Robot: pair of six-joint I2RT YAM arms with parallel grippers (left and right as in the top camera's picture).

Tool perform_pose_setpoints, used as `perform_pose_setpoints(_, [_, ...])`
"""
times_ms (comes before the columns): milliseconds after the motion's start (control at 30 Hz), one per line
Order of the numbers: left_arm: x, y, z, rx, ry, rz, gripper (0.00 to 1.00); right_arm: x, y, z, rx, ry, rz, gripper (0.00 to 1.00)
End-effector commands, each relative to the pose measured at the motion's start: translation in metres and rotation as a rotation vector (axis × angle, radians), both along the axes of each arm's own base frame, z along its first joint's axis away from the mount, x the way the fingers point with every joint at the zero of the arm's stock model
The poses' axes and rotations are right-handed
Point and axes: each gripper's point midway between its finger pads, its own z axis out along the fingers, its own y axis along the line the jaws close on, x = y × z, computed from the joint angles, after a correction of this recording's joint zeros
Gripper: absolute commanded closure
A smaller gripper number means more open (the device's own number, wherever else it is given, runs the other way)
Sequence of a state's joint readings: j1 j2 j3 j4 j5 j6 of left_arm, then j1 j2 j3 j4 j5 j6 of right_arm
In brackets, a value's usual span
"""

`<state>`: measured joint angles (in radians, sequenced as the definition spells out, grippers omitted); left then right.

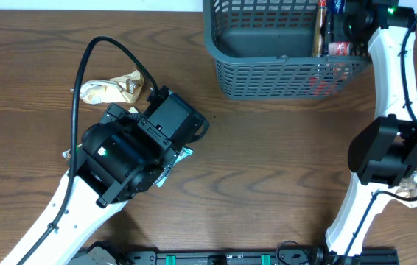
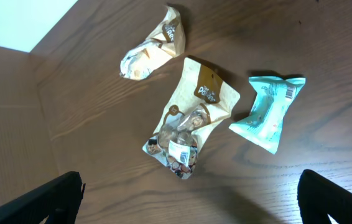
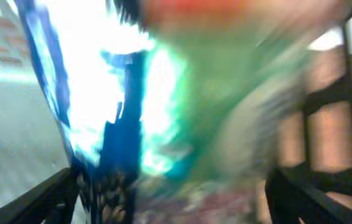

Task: Pack container
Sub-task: 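Release the tissue pack in the basket and move right gripper to mushroom bag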

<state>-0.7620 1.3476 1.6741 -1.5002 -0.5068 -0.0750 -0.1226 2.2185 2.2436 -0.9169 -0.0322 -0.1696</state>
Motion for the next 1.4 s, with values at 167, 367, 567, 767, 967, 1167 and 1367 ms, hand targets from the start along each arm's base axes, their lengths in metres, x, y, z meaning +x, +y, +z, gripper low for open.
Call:
perform_pose_setpoints(167, [0.000, 0.001, 0.000, 0.000, 0.002, 0.012, 0.01, 0.006, -0.009, 0.145, -0.060, -0.309, -0.015, 0.10])
perform_pose_setpoints(367, [0.000, 0.001, -0.001, -0.002, 0.005, 0.011, 0.01, -0.026, -0.017, 0.218, -0.132, -0.426, -0.058, 0.08])
perform_pose_setpoints(567, [0.000, 0.001, -0.001, -0.002, 0.004, 0.011, 0.02, -0.085, -0.062, 0.243, -0.296, -0.369, -0.326, 0.01])
perform_pose_setpoints(767, [0.000, 0.001, -0.001, -0.002, 0.004, 0.011, 0.02, -0.127, -0.074, 0.220, -0.279, -0.218, -0.430, 0.01])
perform_pose_setpoints(967, [0.001, 0.000, 0.000, -0.007, -0.001, 0.011, 0.01, -0.167, -0.076, 0.197, -0.244, -0.066, -0.489, 0.01])
perform_pose_setpoints(1167, [0.002, -0.001, 0.000, -0.009, -0.004, 0.011, 0.01, -0.172, -0.051, 0.212, -0.153, -0.117, -0.378, 0.01])
perform_pose_setpoints(1367, [0.002, -0.001, 0.000, -0.009, -0.004, 0.011, 0.01, -0.214, -0.063, 0.253, -0.123, -0.237, -0.508, 0.01])
